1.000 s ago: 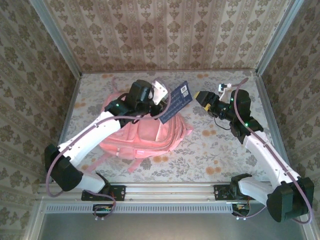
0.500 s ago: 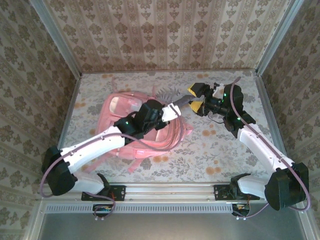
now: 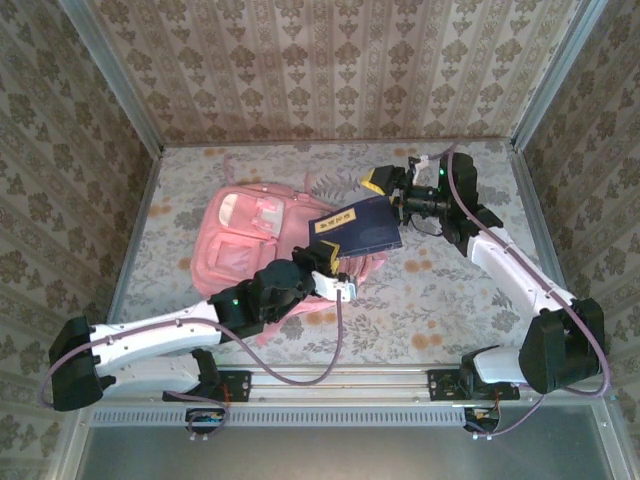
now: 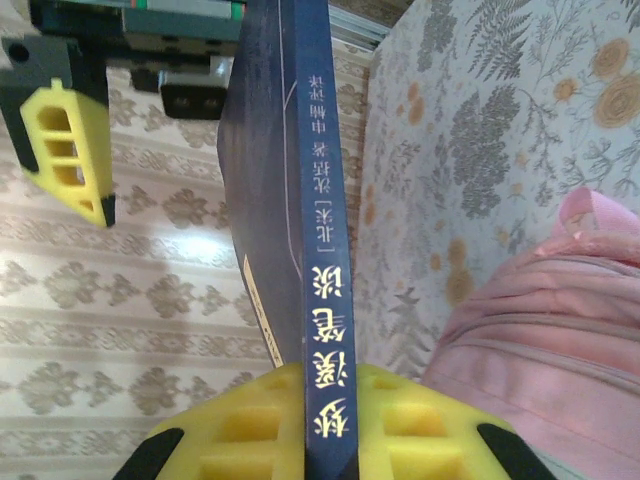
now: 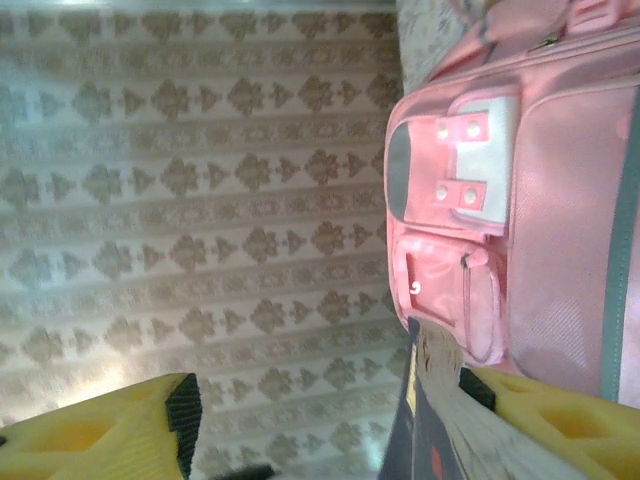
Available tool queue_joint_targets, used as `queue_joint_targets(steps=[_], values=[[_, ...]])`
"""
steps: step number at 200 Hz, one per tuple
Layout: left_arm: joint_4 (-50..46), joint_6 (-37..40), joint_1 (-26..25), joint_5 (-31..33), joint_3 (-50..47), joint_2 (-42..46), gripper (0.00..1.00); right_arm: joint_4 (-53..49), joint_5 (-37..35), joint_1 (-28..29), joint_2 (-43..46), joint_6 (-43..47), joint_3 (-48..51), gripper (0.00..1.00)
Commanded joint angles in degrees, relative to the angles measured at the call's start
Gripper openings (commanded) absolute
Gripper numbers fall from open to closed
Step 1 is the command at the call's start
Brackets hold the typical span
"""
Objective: Pack books, pencil case, and school supplies into a backpack
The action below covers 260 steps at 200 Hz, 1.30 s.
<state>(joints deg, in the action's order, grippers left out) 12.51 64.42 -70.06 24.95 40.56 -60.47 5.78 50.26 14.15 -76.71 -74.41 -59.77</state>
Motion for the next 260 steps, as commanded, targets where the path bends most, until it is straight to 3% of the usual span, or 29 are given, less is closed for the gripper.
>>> queue_joint_targets(steps=[1,64,100,184,204,223,234,247,260], values=[[2.6,8.0,-1.2,-1.4,-0.9,-0.5,0.0,-1.6,9.0,1.5,-0.3,8.0,-2.6,0.67],[6.6,15.8,-1.6,1.1,-2.7,-2.5,0.0,-9.5,8.2,3.4,2.0,12.7,0.3,0.56],[10.6,19.6,-2.1,2.6,-3.9,-3.7,0.0,-10.9,8.0,3.4,2.1,12.7,1.5,0.58],[15.7,20.7,-2.3,3.3,-5.0,-2.9,0.0,0.5,8.4,3.2,6.7,5.1,10.2,0.59],[15.7,20.4,-2.3,3.6,-5.1,-2.9,0.0,2.7,7.6,2.5,7.5,3.2,11.7,0.48],[14.0,19.3,-2.3,3.2,-4.7,-2.9,0.0,3.4,6.4,1.9,8.3,2.4,12.3,0.18],[12.7,18.3,-2.3,3.0,-4.5,-3.1,0.19,2.6,5.9,1.7,8.4,2.7,12.1,0.0],[12.2,17.8,-2.4,2.8,-4.3,-3.3,0.45,1.7,5.1,1.4,8.6,3.3,11.7,0.0],[10.5,16.2,-2.4,2.9,-3.5,-3.0,0.64,-0.9,3.6,0.5,9.5,5.1,11.2,0.0]])
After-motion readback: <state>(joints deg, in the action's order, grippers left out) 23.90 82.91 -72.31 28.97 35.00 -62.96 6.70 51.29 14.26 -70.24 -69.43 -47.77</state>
